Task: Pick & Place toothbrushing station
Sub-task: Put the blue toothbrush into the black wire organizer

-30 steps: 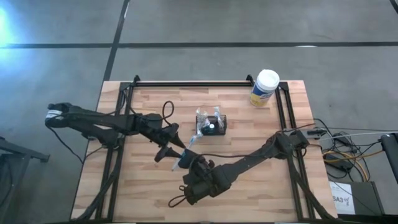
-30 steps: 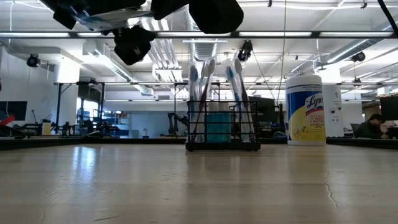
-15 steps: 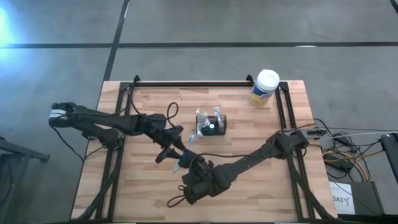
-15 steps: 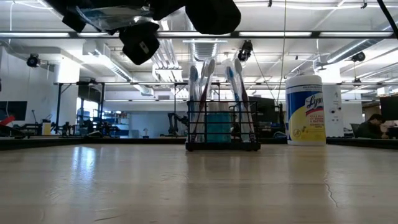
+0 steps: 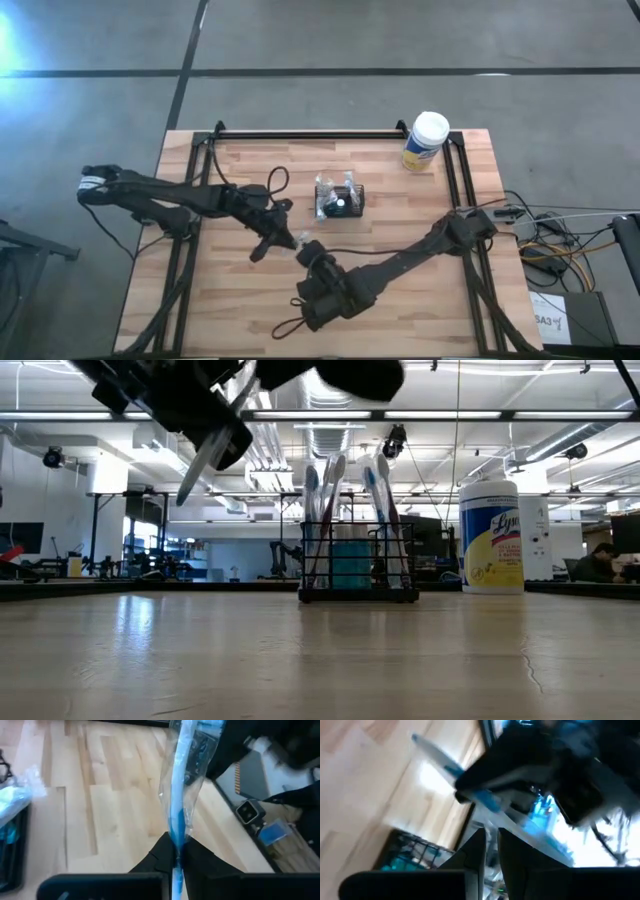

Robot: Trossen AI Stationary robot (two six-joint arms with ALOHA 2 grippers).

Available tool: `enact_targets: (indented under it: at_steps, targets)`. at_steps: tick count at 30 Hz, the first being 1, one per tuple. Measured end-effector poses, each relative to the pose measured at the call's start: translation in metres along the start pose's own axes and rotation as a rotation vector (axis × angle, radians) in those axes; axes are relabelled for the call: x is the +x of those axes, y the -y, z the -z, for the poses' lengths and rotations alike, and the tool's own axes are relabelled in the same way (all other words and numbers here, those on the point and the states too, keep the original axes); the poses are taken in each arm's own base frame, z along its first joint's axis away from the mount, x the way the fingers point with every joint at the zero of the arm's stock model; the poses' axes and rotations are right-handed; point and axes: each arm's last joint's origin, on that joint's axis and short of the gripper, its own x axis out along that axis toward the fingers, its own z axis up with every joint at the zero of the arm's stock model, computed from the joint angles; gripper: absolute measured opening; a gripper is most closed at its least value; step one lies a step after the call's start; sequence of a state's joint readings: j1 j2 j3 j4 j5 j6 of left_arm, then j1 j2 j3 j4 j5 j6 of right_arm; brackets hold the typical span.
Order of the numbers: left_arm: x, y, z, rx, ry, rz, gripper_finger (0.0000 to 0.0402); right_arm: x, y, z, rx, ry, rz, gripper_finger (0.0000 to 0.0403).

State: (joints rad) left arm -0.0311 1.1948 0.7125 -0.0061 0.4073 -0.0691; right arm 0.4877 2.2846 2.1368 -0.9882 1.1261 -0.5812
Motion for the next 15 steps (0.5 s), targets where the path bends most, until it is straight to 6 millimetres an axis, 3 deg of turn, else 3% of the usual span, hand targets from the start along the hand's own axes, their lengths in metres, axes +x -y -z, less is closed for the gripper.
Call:
enact_targets:
  at_steps: [4,10,15]
  targets:
    - [-0.005,0.000,0.004,0.020,0.004,-0.031,0.0021,-0.019,0.009,0.017,0.121,-0.015,-0.018,0.0048]
    - [-0.025,0.003,0.017,0.128,0.060,-0.136,0.0021,-0.042,0.026,0.046,0.440,-0.048,-0.069,0.0049]
    - [-0.040,0.007,0.030,0.211,0.133,-0.241,0.0021,-0.049,0.031,0.056,0.686,-0.042,-0.183,0.0050]
